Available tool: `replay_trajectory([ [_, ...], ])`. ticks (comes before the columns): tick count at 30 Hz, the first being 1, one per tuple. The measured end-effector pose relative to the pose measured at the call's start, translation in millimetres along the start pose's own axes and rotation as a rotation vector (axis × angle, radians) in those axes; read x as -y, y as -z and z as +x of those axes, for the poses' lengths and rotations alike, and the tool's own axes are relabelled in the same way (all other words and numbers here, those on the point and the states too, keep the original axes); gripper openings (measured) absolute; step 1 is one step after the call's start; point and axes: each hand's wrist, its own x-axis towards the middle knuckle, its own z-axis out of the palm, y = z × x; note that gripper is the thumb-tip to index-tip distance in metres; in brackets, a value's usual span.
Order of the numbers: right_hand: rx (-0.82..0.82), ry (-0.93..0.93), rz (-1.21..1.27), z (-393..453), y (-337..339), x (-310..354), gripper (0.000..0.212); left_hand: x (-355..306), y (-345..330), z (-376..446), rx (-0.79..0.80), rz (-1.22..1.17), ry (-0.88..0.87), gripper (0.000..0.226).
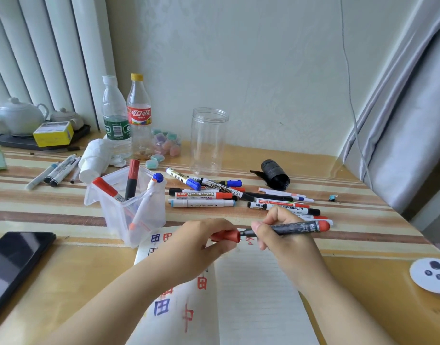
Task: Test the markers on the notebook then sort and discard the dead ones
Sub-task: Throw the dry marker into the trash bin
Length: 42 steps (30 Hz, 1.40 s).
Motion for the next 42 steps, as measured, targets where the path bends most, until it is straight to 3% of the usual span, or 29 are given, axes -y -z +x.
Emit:
replay_trajectory([
  [5, -0.001, 0.009, 0.023, -3, -1, 10, 0.024, -17, 5, -11, -0.052, -0.037, -0.018, 0.016],
  [15, 0.28, -0.095, 0.318, -2, -33, 25, 0.016, -22, 23, -50, -0.119, 0.023, 0.084, 0.008],
  [16, 0.321, -0.105, 0.342, -2, -40, 28, 0.018, -22, 27, -58, -0.14, 0.023, 0.113, 0.005],
  [18, 0.384, -0.115, 0.345, -2, -57, 34, 0.051, -21, 38, -76, -0.195, 0.033, 0.153, 0.007],
  [20, 0.341, -0.117, 0.313, -2, -76, 42, 0.065, -21, 50, -96, -0.245, 0.077, 0.212, 0.014],
  [24, 0.237, -0.088, 0.303, -3, -118, 64, 0.041, -22, 70, -145, -0.377, 0.173, 0.324, 0.013],
  [28, 0.469, 0.011, 0.295, -26, -186, 89, 0.031, -24, 94, -201, -0.509, 0.235, 0.393, 0.015],
  [34, 0.685, -0.137, 0.531, -76, -301, 115, 0.034, -10, 136, -304, -0.647, 0.317, 0.552, 0.02],
  [42, 1.126, -0.289, 0.443, -161, -440, 108, 0.027, 29, 141, -465, -0.849, 0.236, 0.871, 0.009],
])
